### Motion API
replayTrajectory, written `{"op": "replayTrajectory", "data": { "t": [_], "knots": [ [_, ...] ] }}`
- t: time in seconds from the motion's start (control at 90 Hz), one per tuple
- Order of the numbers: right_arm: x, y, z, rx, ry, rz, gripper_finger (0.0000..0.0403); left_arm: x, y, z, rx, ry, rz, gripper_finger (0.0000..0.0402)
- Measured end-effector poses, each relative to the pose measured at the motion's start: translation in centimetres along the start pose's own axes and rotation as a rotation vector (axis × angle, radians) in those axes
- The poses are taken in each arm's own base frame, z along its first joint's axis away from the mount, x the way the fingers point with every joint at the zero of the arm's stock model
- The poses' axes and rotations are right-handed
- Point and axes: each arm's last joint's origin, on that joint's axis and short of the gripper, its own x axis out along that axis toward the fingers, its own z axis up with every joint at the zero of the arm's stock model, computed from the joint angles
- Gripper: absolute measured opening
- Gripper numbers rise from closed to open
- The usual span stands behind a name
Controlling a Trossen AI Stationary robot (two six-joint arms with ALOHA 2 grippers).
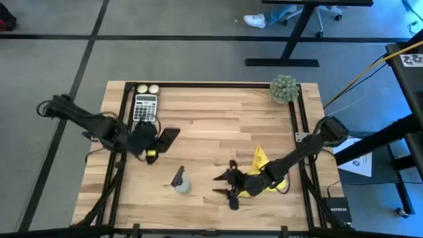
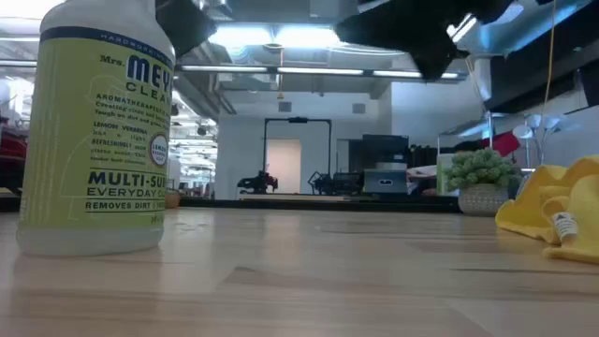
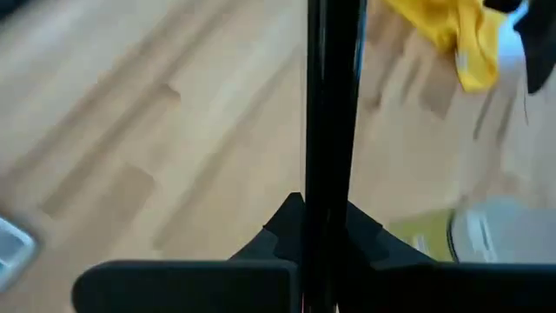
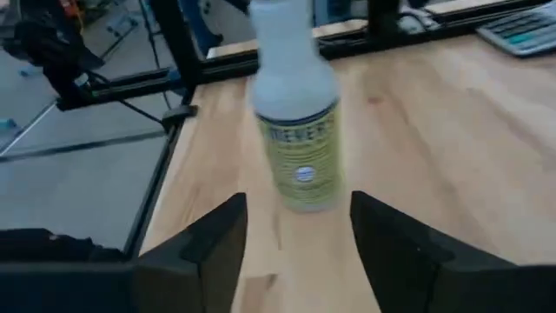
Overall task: Apply microfiber cloth
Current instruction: Spray the back of the black cellphone with the white spray bottle
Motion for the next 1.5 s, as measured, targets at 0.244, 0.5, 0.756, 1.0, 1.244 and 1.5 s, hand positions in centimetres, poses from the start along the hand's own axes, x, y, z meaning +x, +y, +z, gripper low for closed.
{"op": "replayTrajectory", "data": {
  "t": [0.244, 0.5, 0.756, 1.0, 1.244, 1.5],
  "knots": [
    [4.4, 0.9, 0.4, -0.068, 0.085, -0.105, 0.0302, 0.2, -1.1, -6.1, -0.029, 0.000, -0.073, 0.0006],
    [8.6, -0.6, 0.7, -0.076, 0.101, -0.180, 0.0312, 2.7, -2.2, -10.9, -0.064, -0.046, -0.181, 0.0006],
    [9.2, -1.2, 1.5, -0.055, 0.081, -0.183, 0.0312, 5.3, -4.4, -12.0, -0.062, -0.078, -0.216, 0.0006],
    [9.2, -1.5, 1.2, -0.093, 0.117, -0.199, 0.0312, 6.0, -5.5, -12.2, -0.081, -0.084, -0.265, 0.0006],
    [7.2, -1.4, 3.4, -0.149, 0.149, -0.201, 0.0312, 5.8, -6.0, -12.0, -0.087, -0.105, -0.312, 0.0006],
    [5.9, -1.0, 4.7, -0.132, 0.199, -0.089, 0.0312, 5.7, -6.1, -11.9, -0.081, -0.109, -0.317, 0.0006]
  ]
}}
